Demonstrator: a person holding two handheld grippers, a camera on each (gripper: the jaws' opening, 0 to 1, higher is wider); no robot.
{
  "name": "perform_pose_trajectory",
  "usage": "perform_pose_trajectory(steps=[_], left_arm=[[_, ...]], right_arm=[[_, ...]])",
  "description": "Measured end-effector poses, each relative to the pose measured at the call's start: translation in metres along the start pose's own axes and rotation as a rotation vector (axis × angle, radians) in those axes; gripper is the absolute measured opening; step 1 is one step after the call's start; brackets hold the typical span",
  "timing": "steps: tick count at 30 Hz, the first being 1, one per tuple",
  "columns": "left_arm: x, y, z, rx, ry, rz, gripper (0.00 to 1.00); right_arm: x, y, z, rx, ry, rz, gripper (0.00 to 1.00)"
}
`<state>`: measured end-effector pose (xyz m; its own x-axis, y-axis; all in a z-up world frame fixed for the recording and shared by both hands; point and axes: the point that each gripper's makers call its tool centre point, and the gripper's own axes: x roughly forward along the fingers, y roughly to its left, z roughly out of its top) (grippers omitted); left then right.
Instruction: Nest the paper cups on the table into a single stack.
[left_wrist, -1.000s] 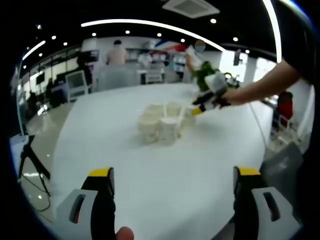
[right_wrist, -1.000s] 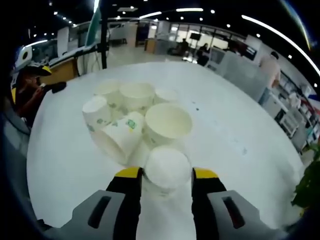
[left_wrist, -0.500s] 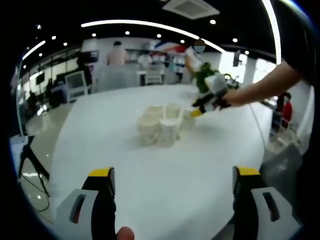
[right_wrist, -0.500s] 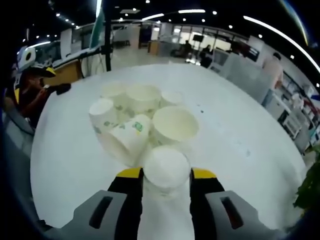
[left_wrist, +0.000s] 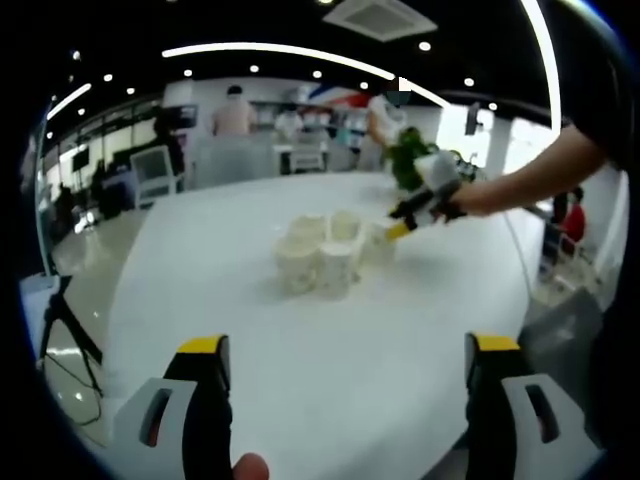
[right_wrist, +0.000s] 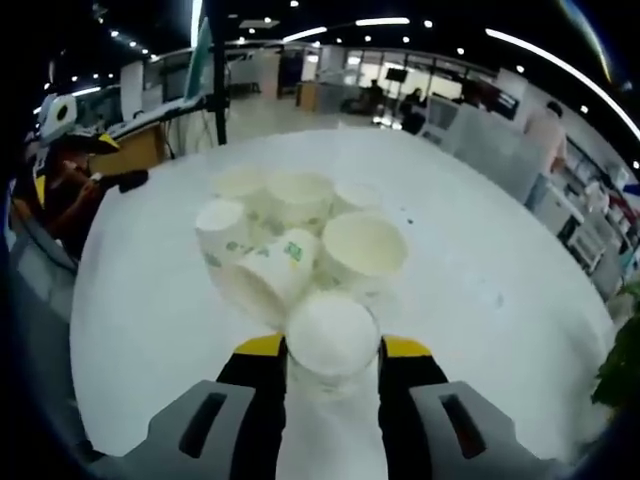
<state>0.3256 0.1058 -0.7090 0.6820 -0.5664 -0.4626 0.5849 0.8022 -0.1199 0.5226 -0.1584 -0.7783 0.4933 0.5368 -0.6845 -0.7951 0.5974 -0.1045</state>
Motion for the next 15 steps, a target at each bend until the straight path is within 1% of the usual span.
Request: perform_pose_trajectory(steps=[1,3,5,9,11,15], left_arm=[[-0.001,-0.001,0.001,0.001,-0.003,-0.003,0.97],[-0.001,-0.002,0.002,0.004,-0.003,-0.005,0.97],[-0.002,-0.004,0.003,0.009,0.0,-0.006,0.97],[-0.003,-0.007,0.007,0.012,-0.012,-0.015,0.97],[-0.003,-0.01,0.009,0.028,-0.011,-0.02,0.97],[-0.004,-0.013,0.013,0.032,-0.019,-0.029,0.97]], right_arm=[[-0.001,0.0,0.001,0.013,-0.006,0.006,0.32],[-0.002,-0.002,0.0,0.013,-0.002,0.007,0.32],[-0.009,0.004,0.002,0.019,0.0,0.007,0.31],[-0.018,0.006,0.003,0.027,-0.01,0.003,0.31],[-0.022,0.007,0.002,0.028,-0.016,0.003,0.31],[-0.027,0.006,-0.004,0.049,-0.022,0.005,0.31]])
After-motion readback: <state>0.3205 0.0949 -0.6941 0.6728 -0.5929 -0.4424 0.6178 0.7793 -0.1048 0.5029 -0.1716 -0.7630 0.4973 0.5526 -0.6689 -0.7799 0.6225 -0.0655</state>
